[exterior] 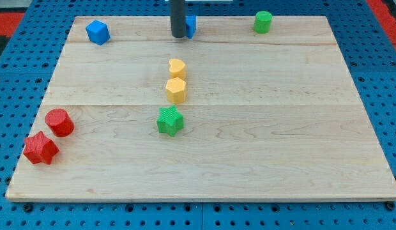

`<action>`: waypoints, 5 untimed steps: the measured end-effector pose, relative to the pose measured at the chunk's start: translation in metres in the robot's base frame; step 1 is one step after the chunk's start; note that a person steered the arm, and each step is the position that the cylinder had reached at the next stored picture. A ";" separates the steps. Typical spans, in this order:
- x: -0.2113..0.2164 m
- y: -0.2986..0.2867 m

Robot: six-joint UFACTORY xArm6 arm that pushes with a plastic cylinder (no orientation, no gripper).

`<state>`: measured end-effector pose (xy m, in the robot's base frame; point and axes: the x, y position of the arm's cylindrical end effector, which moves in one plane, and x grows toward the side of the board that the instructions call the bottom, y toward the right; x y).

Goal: Push the blue triangle to the top center

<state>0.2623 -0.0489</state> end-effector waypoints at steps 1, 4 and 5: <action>0.021 -0.063; 0.002 -0.151; -0.003 -0.141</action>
